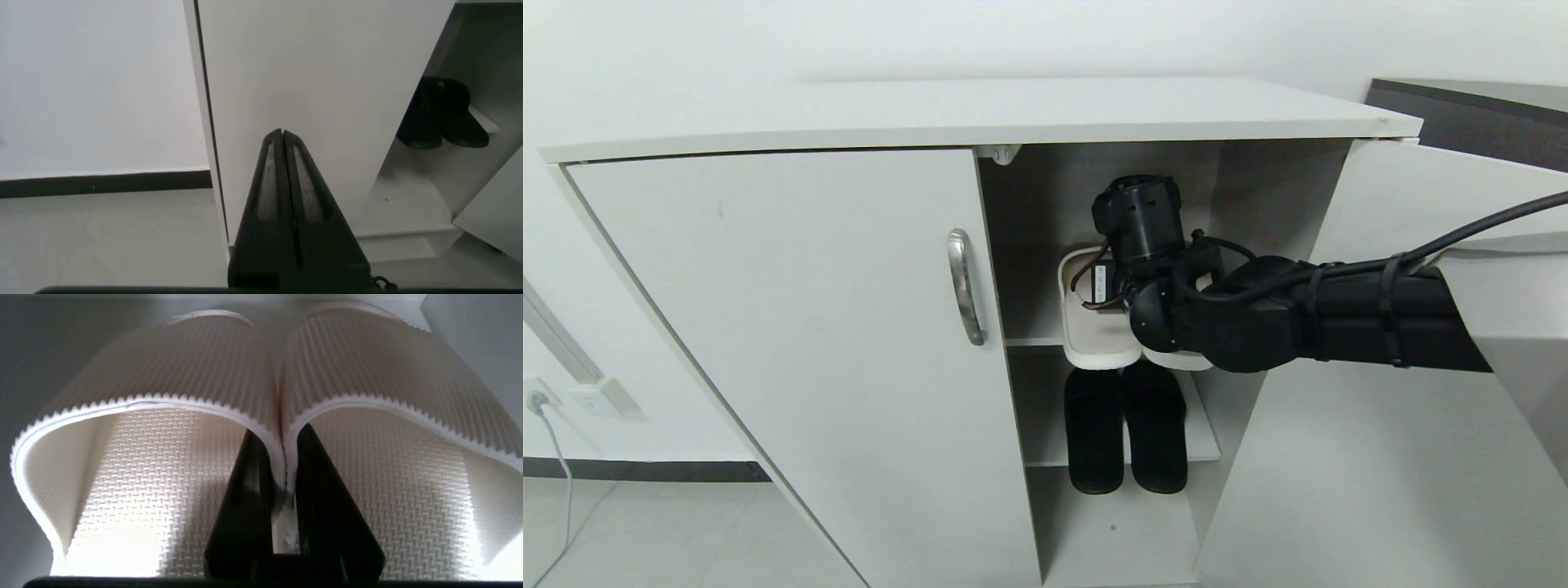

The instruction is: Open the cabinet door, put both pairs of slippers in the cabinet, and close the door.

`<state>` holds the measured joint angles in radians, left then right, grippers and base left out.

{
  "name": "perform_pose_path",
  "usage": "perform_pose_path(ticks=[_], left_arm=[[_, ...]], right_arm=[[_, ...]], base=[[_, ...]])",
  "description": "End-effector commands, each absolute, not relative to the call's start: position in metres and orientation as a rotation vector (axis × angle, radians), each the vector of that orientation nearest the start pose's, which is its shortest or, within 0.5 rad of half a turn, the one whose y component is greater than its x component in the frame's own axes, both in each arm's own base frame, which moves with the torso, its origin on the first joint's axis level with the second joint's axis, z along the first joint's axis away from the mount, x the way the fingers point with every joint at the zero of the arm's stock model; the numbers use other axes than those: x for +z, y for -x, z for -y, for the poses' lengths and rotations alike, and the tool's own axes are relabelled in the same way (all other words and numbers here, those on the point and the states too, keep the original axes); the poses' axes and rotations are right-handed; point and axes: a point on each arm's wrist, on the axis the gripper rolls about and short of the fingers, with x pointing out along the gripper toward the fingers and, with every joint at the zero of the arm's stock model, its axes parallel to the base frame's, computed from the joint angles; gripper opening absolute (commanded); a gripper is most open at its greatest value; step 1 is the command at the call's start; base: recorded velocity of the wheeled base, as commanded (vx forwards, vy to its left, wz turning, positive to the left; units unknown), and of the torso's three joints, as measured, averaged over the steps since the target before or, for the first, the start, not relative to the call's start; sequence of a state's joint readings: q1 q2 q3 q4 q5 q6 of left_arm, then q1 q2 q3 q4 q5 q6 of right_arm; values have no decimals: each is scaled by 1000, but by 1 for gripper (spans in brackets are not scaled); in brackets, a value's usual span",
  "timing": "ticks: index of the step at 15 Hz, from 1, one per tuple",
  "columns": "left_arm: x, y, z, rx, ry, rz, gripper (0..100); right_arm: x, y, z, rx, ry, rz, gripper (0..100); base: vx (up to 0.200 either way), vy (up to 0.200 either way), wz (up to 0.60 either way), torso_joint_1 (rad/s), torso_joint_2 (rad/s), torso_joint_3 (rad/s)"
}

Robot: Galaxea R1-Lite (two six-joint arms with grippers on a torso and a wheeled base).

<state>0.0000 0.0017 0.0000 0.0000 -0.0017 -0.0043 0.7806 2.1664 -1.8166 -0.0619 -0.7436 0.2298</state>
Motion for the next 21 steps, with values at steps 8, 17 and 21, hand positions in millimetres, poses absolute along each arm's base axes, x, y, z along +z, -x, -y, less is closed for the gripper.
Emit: perform_pose_path(ticks=[8, 17, 21], left_arm=[[76, 23, 0, -2, 5, -2, 0], [76, 23, 0, -2, 6, -3, 0], [76, 23, 0, -2, 6, -2, 0]], right_arm=[[227, -333, -307, 10, -22, -220, 100], [242, -272, -299, 74, 16, -241, 100], [253, -227, -287, 139, 25, -246, 100]], base=[[0, 0, 0, 0, 0, 0], [0, 0, 0, 0, 0, 0], [0, 0, 0, 0, 0, 0]])
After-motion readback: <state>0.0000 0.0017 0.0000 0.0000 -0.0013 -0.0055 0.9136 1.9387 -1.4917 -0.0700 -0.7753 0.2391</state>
